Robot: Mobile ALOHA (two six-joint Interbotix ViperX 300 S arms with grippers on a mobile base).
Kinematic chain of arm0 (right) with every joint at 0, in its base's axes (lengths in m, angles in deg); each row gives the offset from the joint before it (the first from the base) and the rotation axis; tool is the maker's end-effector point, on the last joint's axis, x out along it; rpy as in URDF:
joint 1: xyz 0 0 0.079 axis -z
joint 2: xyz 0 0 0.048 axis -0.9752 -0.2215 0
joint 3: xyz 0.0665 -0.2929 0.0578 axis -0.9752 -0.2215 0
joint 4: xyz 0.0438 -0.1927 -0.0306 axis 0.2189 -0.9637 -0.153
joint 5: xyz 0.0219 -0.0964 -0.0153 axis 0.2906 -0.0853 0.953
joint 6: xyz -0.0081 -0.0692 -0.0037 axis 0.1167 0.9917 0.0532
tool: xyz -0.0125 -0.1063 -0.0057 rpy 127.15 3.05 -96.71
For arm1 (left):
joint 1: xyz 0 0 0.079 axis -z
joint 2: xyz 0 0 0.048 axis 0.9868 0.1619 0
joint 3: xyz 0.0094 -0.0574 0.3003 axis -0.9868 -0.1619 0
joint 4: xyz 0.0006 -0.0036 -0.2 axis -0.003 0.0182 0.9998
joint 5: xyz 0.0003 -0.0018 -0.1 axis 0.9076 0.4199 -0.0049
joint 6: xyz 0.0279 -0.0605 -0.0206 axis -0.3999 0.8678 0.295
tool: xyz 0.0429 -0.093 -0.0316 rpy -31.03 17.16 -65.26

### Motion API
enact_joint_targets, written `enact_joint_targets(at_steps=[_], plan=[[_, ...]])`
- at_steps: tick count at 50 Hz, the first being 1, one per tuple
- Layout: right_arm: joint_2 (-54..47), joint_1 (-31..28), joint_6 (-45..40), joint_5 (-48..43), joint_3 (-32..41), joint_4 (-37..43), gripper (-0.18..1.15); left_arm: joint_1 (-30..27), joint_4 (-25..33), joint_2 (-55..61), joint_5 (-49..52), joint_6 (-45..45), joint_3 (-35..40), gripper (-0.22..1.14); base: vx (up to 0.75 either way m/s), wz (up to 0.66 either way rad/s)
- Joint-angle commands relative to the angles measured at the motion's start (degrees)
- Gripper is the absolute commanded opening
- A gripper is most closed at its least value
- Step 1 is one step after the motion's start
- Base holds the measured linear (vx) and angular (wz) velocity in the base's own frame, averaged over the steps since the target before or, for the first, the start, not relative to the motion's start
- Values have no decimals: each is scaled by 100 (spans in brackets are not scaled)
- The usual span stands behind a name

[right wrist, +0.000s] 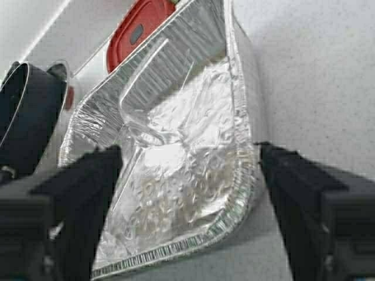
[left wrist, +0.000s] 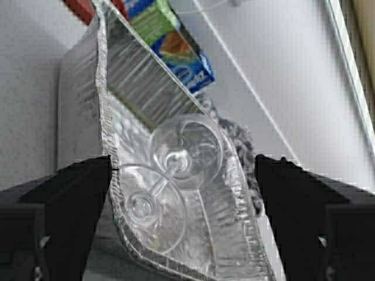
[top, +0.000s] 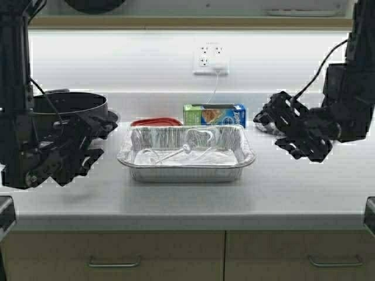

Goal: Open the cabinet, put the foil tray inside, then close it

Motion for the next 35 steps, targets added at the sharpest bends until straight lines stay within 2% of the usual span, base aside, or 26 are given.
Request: enact_joint_targets(at_steps=[1,14,26,35], plan=[[-88,123,9,-97,202,-123,101,-35,-53,-70,18,26,141,102,22,2],[-677,158,-53,-316,439,-299,101,-26,-650,105,598,352,492,102,19,2],[-1327,281,-554,-413,1020,-967,101,-35,-677,519,686,729,1002,102,9,0],[-1573,378,-914,-703,1415,-1151,101,-79,-677,642,721,905,1274,102,4,0]])
